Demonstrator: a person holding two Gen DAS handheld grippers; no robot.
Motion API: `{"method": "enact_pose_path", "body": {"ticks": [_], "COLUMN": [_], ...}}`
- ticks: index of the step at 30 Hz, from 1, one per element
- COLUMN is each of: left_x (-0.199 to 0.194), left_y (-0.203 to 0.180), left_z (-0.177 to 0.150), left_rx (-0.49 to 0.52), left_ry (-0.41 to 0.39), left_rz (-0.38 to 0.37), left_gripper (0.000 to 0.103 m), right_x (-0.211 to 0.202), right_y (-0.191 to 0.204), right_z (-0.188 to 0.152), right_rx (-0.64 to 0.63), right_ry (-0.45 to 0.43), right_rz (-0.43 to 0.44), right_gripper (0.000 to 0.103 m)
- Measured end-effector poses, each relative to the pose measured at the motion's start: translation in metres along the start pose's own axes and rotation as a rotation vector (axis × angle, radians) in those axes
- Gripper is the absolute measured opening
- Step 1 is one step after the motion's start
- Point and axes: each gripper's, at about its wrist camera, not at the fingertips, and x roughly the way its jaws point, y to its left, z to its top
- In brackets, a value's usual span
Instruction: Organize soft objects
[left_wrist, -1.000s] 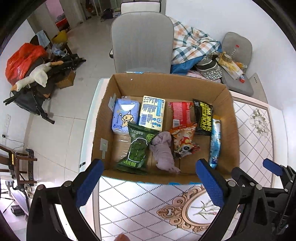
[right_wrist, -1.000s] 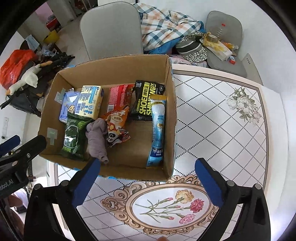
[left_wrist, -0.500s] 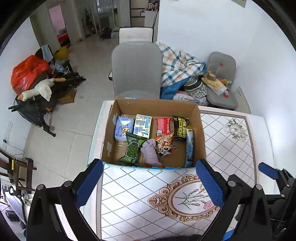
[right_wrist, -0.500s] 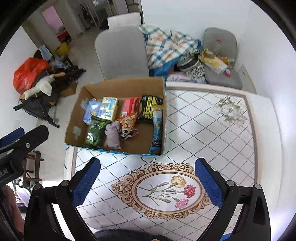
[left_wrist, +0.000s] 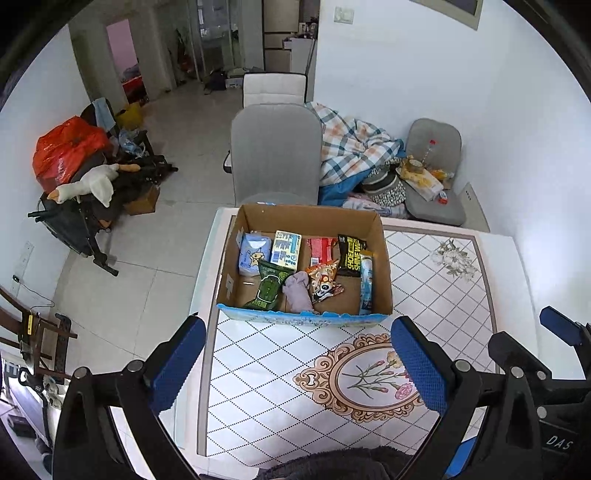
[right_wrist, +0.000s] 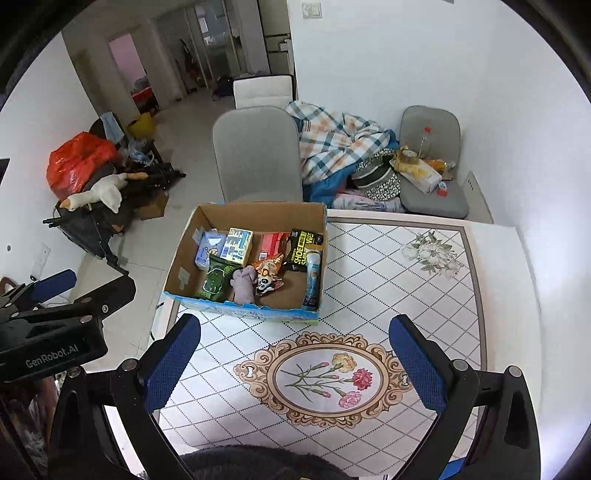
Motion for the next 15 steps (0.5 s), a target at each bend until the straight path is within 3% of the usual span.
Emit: {"method": "enact_pose_path", "body": {"ticks": [7, 15], "left_x": [-0.015, -0.015], "left_y": [0.007, 0.007], "left_z": [-0.002, -0.005], "left_rx": [-0.026, -0.033], "left_ry": [-0.041, -0.056], "left_rz": [0.024, 0.052], "left_gripper": [0.103, 0.103], "right_x": [-0.024, -0.021], "right_y": [-0.002, -0.003], "right_z": [0.001, 0.0], "right_rx": [0.005, 0.021], "right_ry": [-0.054, -0.063], "right_rz": [-0.022, -0.034], "right_gripper": [0.103, 0.103]}}
